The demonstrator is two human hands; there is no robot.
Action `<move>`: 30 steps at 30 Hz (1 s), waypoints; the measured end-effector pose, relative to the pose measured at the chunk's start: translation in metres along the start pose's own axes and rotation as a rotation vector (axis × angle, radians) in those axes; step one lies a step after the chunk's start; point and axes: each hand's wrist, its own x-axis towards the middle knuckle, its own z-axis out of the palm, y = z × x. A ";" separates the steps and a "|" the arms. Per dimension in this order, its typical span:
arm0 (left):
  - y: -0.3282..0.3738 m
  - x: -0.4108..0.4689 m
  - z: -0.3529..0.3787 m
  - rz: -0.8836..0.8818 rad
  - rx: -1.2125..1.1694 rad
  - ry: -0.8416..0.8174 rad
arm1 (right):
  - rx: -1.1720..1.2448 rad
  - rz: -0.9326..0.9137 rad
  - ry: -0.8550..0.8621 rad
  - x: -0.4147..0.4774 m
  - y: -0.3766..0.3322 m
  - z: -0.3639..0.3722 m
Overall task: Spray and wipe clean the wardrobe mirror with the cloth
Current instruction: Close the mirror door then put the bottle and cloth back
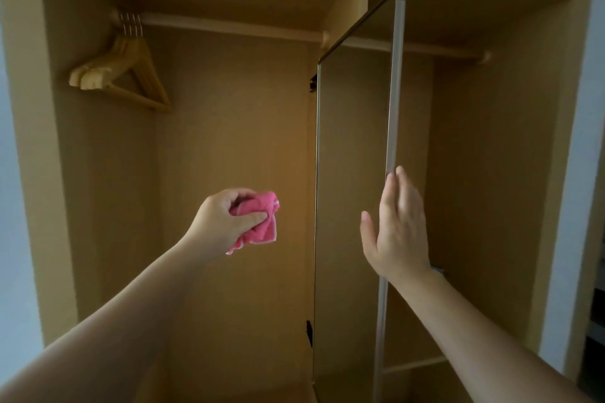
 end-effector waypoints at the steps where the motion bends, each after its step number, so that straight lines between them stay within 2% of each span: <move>1: 0.000 -0.001 -0.001 0.003 0.005 -0.001 | -0.025 -0.018 -0.012 0.006 0.001 0.001; 6: -0.003 -0.003 -0.001 0.005 0.024 0.017 | -0.072 -0.063 -0.100 0.025 0.007 0.006; 16: -0.011 -0.006 0.002 -0.011 0.088 -0.011 | -0.087 -0.066 -0.132 0.030 0.004 0.027; 30: -0.033 0.025 0.026 -0.069 0.036 0.101 | -0.095 -0.095 -0.211 0.053 0.009 0.105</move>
